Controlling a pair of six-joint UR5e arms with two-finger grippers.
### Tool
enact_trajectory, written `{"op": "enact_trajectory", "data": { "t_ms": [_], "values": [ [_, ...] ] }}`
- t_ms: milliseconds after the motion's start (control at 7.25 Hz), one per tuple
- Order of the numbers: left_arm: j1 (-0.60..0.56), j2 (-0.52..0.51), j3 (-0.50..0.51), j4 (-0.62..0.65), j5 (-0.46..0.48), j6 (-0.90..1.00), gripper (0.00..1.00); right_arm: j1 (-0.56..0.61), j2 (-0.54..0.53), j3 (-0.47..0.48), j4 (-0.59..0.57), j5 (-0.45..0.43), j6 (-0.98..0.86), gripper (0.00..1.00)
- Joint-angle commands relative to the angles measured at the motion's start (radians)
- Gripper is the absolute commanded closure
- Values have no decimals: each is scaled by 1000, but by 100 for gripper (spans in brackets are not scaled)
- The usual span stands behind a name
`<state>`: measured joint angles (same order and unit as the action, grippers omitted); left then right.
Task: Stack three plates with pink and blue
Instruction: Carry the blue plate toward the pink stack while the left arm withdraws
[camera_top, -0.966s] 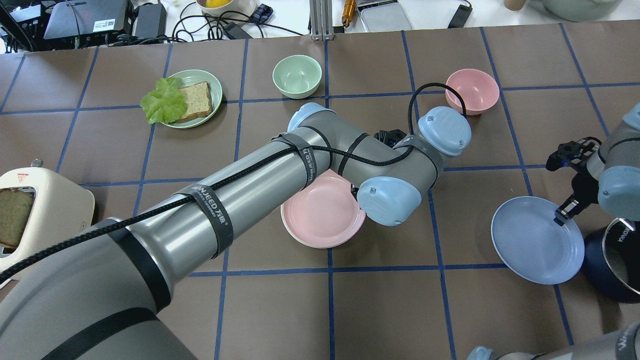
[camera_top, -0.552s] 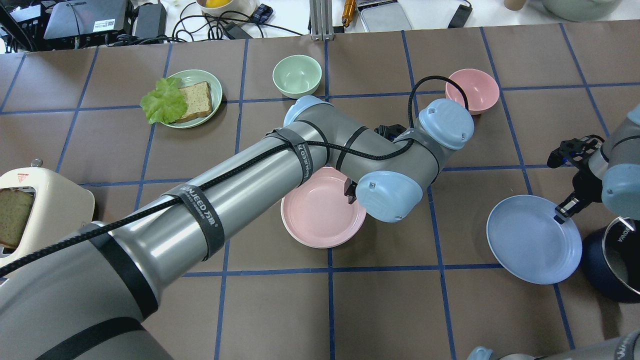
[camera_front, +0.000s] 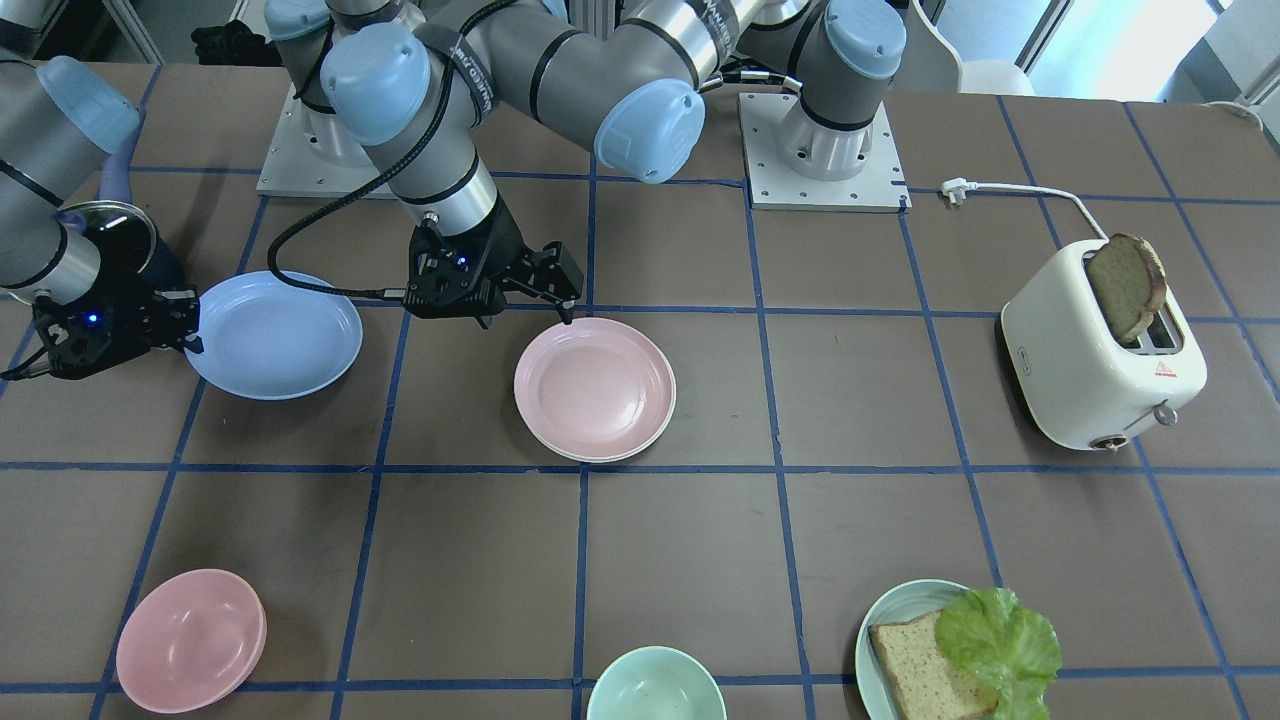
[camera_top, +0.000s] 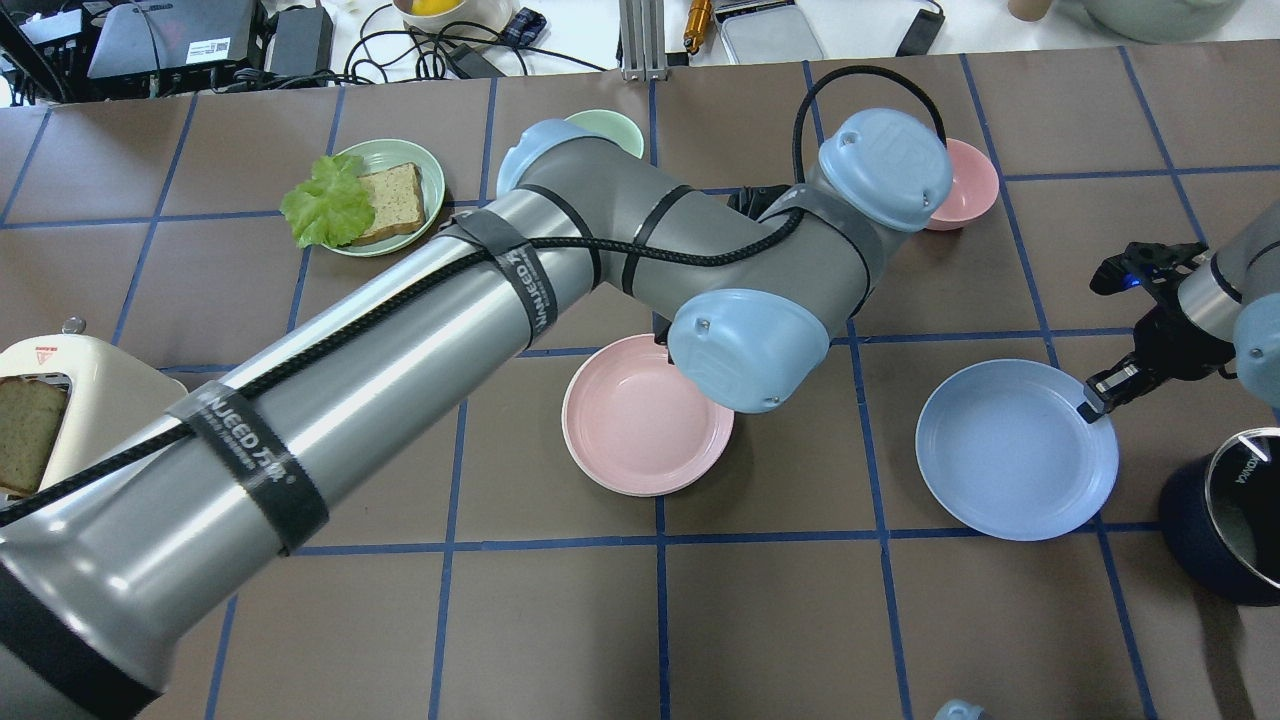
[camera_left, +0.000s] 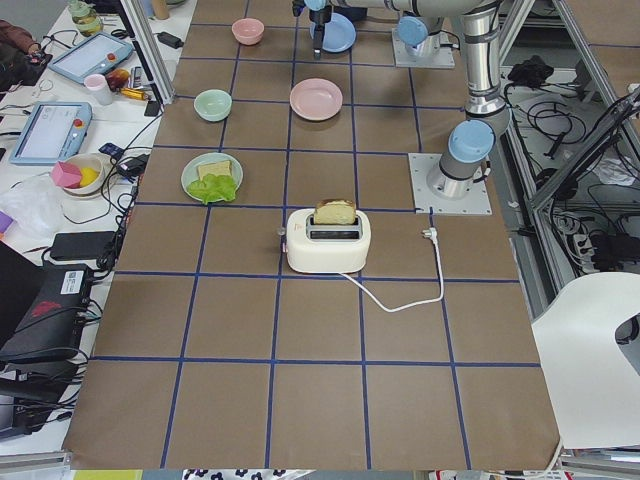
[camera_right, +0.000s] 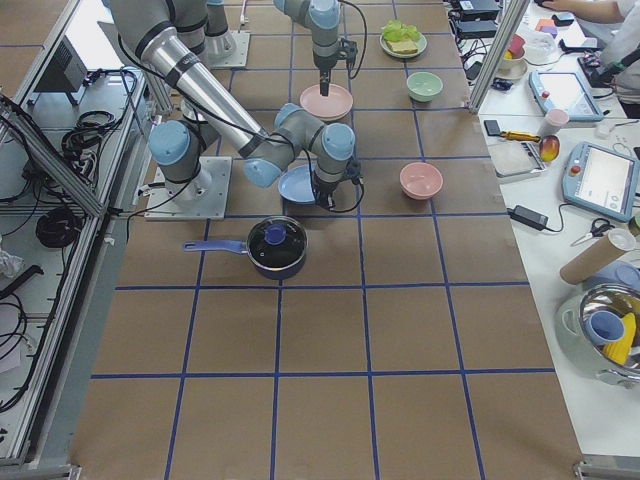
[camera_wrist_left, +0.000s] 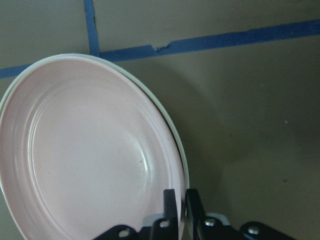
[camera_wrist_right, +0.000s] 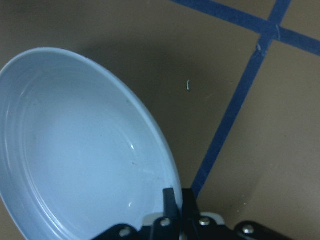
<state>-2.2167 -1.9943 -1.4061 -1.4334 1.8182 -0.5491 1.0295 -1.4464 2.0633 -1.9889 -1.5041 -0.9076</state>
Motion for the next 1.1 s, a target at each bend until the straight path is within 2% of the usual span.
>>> {"op": "enact_trajectory", "data": {
  "t_ms": [0,276,552,828,966],
  "values": [
    [72,107,-1,-47,-4,102,0,91,-17,-90,146,68,128,100],
    [161,187,-2,-125,-16,193,0,202,-19,-156,223,126,324,100],
    [248,259,-8,-194,-16,288,0,361,-19,-161,214,146,549,100],
    [331,313,-16,-243,-23,368,0,545,-9,-157,152,166,790,100],
    [371,333,-16,-251,-74,380,0,617,1,-161,87,182,887,100]
  ]
}}
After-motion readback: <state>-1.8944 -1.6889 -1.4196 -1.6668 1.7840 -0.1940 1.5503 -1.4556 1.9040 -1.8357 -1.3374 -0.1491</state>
